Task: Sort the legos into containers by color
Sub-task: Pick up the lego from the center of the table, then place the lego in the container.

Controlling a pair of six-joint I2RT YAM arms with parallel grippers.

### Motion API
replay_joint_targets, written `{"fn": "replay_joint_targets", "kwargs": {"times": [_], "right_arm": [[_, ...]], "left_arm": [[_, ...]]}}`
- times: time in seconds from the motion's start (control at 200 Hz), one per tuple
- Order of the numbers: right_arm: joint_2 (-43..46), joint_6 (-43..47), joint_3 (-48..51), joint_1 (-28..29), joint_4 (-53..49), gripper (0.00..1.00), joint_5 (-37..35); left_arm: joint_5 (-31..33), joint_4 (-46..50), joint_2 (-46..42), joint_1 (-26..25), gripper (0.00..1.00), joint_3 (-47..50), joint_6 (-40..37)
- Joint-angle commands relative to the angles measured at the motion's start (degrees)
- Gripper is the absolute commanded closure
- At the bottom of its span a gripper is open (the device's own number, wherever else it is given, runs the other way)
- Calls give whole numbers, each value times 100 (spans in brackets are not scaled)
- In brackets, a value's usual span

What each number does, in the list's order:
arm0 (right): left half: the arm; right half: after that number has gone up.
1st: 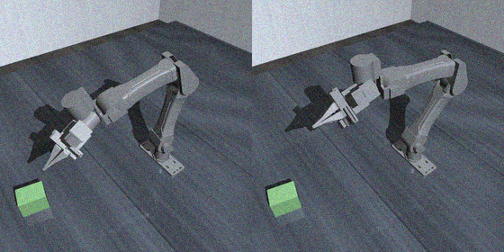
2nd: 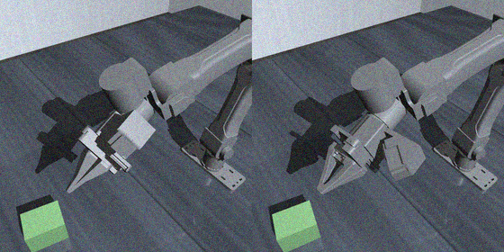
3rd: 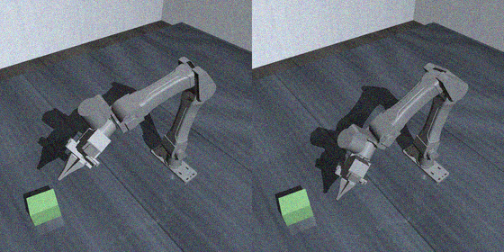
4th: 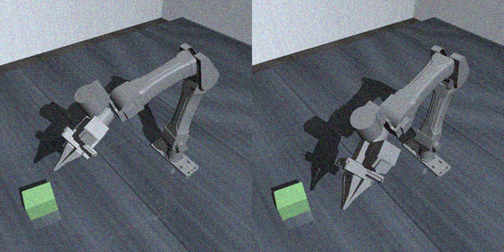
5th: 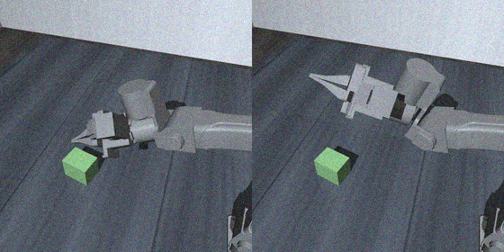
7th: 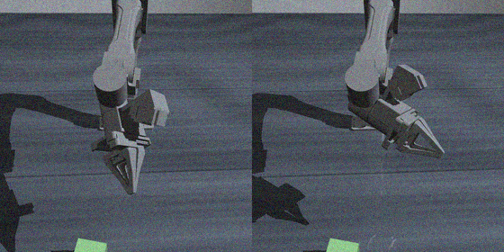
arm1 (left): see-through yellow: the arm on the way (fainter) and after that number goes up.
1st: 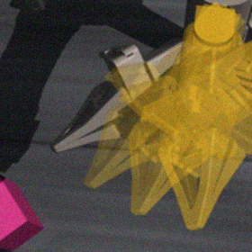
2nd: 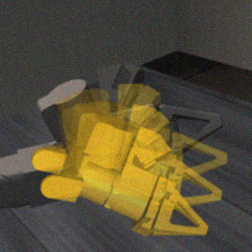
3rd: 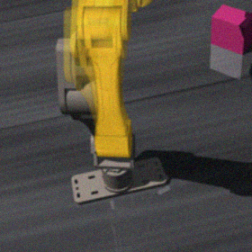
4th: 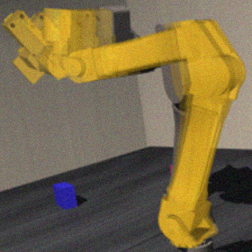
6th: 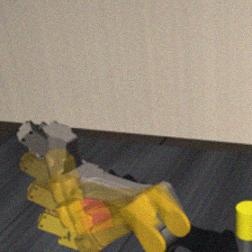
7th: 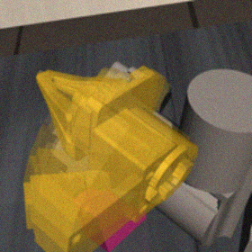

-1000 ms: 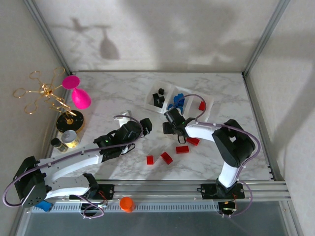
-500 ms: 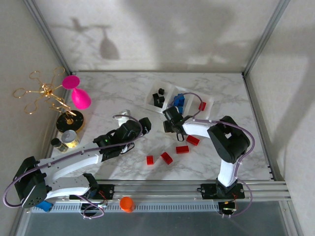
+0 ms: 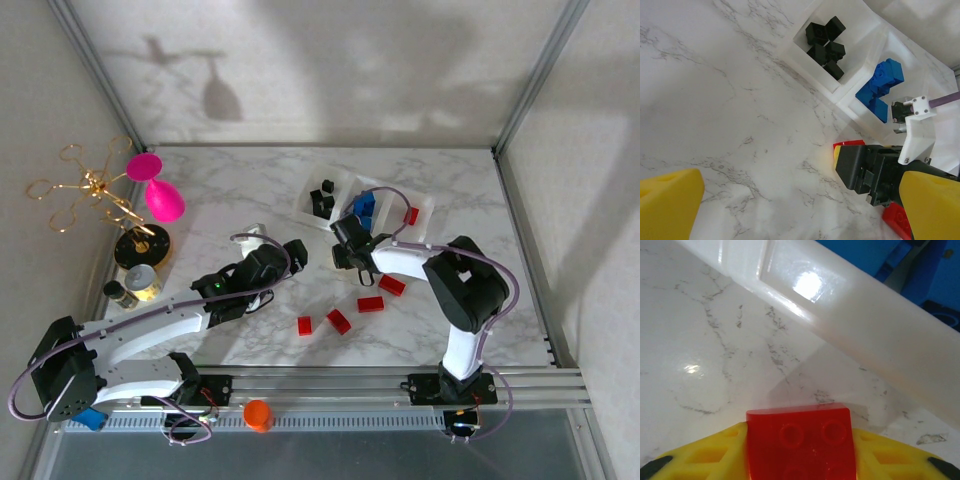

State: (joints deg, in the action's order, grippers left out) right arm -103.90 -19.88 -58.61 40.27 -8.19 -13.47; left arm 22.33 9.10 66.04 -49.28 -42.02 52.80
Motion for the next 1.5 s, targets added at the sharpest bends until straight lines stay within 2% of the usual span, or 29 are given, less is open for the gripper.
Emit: {"fn": "replay_joint_targets", "kwargs": {"times": [0.0, 0.195, 0.516, 0.601, 0.821, 1.111, 1.277, 1.497], "right_arm": [[507, -4, 68, -19, -166, 59, 154], [1321, -105, 455, -19, -294, 58, 367], [2300, -40, 518, -1174, -579, 57, 460], [2141, 93, 315, -1523, -645, 57, 533], [1606, 249, -34, -2005, -452, 57, 102], [353, 334, -1049, -2202, -526, 56, -423], [151, 357, -1331, -2214, -588, 45, -563], [489, 350, -1272, -2211, -719, 36, -446]], "left_arm": [[1, 115, -146, 50, 0, -10, 109], [-95, 107, -145, 50, 0, -107, 28], [-546, -231, 327, -33, 0, -430, -177], [-628, -264, 578, -90, 0, -619, -250], [-685, -329, 1031, -153, 0, -969, -314], [-721, -393, 1297, -161, 0, -1113, -380], [-652, -309, 1263, -152, 0, -1134, -444], [-528, -262, 1140, -153, 0, -1064, -427]]}}
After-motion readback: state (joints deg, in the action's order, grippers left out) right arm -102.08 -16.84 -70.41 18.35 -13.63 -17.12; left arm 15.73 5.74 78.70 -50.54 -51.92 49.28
